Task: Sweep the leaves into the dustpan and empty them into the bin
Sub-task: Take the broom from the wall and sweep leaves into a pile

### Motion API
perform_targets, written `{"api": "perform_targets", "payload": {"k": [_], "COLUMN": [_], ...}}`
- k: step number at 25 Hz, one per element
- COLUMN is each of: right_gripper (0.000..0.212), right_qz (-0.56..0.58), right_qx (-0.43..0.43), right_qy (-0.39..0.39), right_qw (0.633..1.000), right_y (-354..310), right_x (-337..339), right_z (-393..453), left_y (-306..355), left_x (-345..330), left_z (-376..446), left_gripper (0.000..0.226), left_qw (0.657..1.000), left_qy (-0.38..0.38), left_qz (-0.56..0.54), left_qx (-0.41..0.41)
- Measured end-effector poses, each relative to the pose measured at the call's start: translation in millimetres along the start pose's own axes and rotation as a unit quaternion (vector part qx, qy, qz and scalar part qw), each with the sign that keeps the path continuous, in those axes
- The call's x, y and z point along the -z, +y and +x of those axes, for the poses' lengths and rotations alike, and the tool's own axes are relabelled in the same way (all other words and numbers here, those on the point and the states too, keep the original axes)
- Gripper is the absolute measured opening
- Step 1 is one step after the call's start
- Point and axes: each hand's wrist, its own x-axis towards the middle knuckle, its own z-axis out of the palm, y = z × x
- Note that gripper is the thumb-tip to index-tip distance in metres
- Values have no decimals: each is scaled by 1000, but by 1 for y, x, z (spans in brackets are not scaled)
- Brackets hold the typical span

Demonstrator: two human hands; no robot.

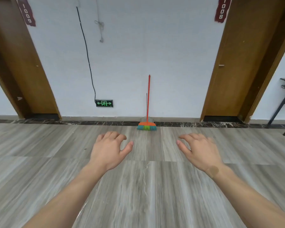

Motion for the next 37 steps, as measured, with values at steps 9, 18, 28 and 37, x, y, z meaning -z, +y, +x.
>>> {"api": "perform_targets", "payload": {"k": [9,18,28,37], "right_gripper": [46,45,45,45], "right_qz": [29,31,10,30], "right_qx": [-11,7,14,-9], "right_qy": [-14,-33,-51,-43], "right_qw": [999,999,999,999], "right_y": [100,163,148,147], "right_x": [-88,-149,-262,-330], "right_z": [184,363,601,777], "left_y": [15,0,-107,-182], "left_x": [-102,-171,-280,-340], "left_z": [193,364,585,759], "left_gripper": [69,72,67,63], "left_qw": [1000,1000,999,999], "left_qy": [8,-1,14,15], "left_qz": [-7,-11,-42,-38], "left_qx": [-4,22,9,-9]}}
